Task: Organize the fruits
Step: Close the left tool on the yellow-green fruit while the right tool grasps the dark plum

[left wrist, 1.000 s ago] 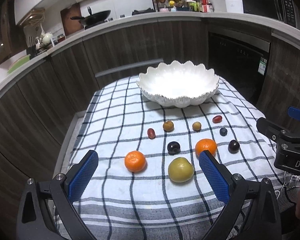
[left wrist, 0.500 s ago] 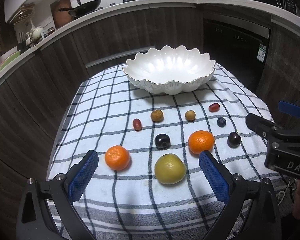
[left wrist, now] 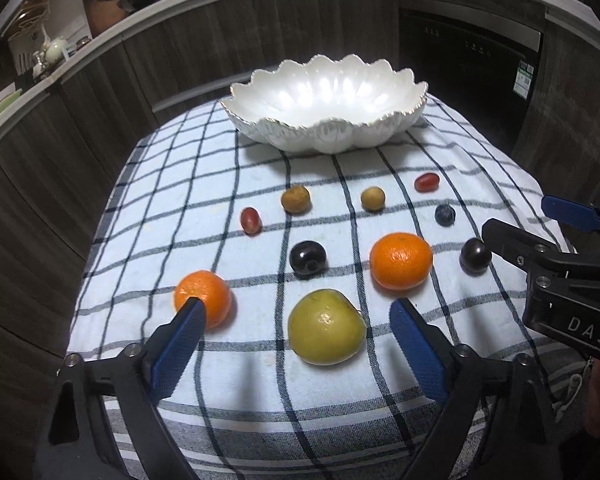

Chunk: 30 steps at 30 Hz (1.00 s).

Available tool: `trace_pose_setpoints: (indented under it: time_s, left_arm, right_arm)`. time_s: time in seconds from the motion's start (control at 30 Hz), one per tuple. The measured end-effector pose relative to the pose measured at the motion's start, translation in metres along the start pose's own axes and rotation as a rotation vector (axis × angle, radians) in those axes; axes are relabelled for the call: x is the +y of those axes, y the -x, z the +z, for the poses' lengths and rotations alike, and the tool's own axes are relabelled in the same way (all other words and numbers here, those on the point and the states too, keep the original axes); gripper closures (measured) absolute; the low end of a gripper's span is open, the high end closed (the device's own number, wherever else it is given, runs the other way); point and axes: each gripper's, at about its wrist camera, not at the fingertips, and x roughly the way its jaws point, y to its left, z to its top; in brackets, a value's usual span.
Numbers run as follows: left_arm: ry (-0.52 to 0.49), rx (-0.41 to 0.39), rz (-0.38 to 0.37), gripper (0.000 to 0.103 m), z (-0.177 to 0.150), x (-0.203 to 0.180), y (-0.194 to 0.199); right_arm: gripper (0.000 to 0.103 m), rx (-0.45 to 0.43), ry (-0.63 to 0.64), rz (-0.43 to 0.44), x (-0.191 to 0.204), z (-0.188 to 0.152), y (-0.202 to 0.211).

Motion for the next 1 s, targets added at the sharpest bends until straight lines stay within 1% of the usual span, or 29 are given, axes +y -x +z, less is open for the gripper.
trace_pose_setpoints:
  time_s: [0.17, 0.3, 0.37, 0.6, 0.7, 0.73, 0.8, 0.93, 1.0]
  left_arm:
    - [-0.006, 0.023, -0.016, 0.014, -0.001, -0.003, -0.008]
    - [-0.014, 0.048, -0.027, 0.019, -0.001, -0.005, -0.017]
    - [-0.013, 0.060, -0.035, 0.020, -0.002, -0.006, -0.020]
    - [-0.009, 0.089, -0.063, 0.029, -0.004, -0.007, -0.030]
    - [-0.008, 0.108, -0.080, 0.033, -0.005, -0.007, -0.036]
    - [-0.008, 0.111, -0.083, 0.034, -0.005, -0.007, -0.037]
    - [-0.004, 0.114, -0.092, 0.034, -0.006, -0.007, -0.038]
    - [-0.006, 0.120, -0.101, 0.038, -0.007, -0.007, -0.041]
    - [-0.007, 0.126, -0.106, 0.046, -0.007, -0.007, -0.042]
  right_arm:
    - [0.026, 0.036, -0.009, 0.006, -0.002, -0.005, -0.010]
    - [0.030, 0.059, -0.012, 0.014, -0.002, -0.008, -0.019]
    - [0.030, 0.070, -0.010, 0.018, -0.002, -0.009, -0.023]
    - [0.031, 0.096, -0.011, 0.025, -0.001, -0.012, -0.034]
    - [0.041, 0.116, -0.010, 0.032, -0.001, -0.013, -0.040]
    - [0.047, 0.121, -0.011, 0.035, -0.001, -0.014, -0.041]
    - [0.052, 0.135, -0.009, 0.045, 0.000, -0.015, -0.046]
    - [0.052, 0.142, -0.005, 0.041, 0.001, -0.016, -0.050]
    - [0.052, 0.141, -0.003, 0.038, 0.002, -0.016, -0.051]
